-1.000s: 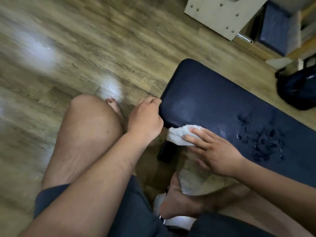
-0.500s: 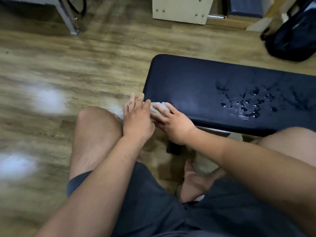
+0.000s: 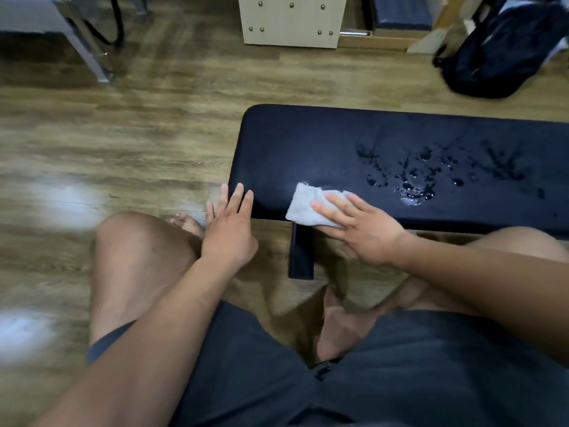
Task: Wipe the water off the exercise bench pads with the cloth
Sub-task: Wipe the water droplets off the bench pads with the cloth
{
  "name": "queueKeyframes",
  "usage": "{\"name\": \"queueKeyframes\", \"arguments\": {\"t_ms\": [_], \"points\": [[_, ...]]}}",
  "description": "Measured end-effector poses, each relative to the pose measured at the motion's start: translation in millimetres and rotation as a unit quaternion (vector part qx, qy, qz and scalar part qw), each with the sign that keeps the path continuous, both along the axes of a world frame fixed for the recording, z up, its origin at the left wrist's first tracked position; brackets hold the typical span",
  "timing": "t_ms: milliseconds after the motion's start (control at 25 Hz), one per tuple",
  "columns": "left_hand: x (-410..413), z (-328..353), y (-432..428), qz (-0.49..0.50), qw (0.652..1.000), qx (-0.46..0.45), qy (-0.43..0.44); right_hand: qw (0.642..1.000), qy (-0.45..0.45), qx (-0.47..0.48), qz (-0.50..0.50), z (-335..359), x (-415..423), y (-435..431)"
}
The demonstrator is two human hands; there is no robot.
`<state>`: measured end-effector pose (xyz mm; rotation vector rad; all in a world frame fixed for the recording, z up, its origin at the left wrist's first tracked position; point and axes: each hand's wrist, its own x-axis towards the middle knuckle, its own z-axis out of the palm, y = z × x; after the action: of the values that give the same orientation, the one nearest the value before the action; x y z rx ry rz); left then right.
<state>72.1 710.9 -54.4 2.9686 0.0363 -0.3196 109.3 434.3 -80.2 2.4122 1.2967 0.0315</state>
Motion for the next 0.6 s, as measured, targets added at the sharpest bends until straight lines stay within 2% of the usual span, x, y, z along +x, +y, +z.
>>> {"name": "queueKeyframes", "arguments": {"t_ms": [280,480,600], "points": [[5.2,7.0,-46.9,-0.014,0.999,-0.025,-0.017,0.996,0.055,0.044,-0.054,4.5,1.2,14.0],[13.9,10.7,-62.0,0.000,1.000,-0.007,0.021,0.967,0.115,0.094,-0.205,4.5,-36.5,-26.6],[18.2,7.3,-62.6,0.020,0.999,-0.012,0.049,0.951,0.145,0.069,-0.263,15.3,-45.4,-21.9]]}}
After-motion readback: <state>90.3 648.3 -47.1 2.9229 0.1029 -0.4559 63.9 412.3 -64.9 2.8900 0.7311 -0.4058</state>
